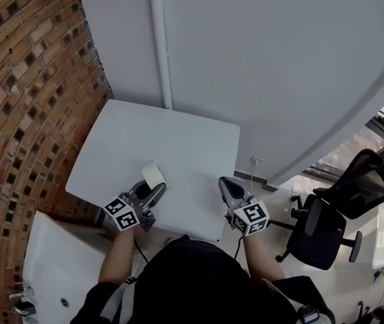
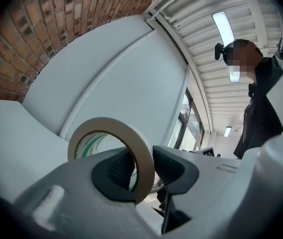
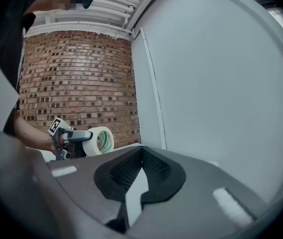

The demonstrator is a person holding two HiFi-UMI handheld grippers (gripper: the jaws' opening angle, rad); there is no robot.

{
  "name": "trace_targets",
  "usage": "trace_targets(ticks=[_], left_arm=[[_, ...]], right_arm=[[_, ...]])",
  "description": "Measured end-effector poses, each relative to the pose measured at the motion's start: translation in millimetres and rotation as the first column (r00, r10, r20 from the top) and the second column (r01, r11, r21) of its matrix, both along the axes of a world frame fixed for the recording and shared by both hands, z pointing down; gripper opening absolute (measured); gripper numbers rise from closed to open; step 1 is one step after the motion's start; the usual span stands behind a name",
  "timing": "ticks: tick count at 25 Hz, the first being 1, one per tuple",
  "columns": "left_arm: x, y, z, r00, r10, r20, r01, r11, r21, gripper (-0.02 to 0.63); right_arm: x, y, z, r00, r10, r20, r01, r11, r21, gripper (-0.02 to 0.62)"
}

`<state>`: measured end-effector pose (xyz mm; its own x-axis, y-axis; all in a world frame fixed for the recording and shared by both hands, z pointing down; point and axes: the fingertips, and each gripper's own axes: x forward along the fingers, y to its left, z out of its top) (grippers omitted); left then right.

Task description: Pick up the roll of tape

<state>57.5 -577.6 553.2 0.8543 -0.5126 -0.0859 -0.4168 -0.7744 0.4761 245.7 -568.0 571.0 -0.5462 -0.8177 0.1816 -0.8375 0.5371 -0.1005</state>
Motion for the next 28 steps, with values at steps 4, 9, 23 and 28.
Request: trace_targets(ticks=[4,9,23,28], left_arm=[[-14.1,-2.0,-2.9,0.997,-0.077,-0.023,0.077,0.997,0.025,0.115],[2.3,19.6,-19.1,0.995,-0.095,0.006,0.095,0.995,0.022,0.114],[-4.4,95.0,-32.1,0.978,-0.209,-0.018,0.210,0.977,0.038,0.114],[-28.6,123.0,-36.7,0.979,-0.201,-0.037,0.203,0.977,0.060,0.114]], right_arm=[[-0.4,0.3,-5.3,1.000,-0.002,0.019,0.002,1.000,0.009,0.005],[10.2,9.3,-9.5,0.998,-0.015,0.057,0.014,1.000,0.011,0.005],[-2.3,44.7,17.9,0.989,-0.094,0.111,0.098,0.994,-0.037,0.005],[-28.8,68.4,-7.7,0.993,-0.101,0.062,0.100,0.995,0.016,0.005]])
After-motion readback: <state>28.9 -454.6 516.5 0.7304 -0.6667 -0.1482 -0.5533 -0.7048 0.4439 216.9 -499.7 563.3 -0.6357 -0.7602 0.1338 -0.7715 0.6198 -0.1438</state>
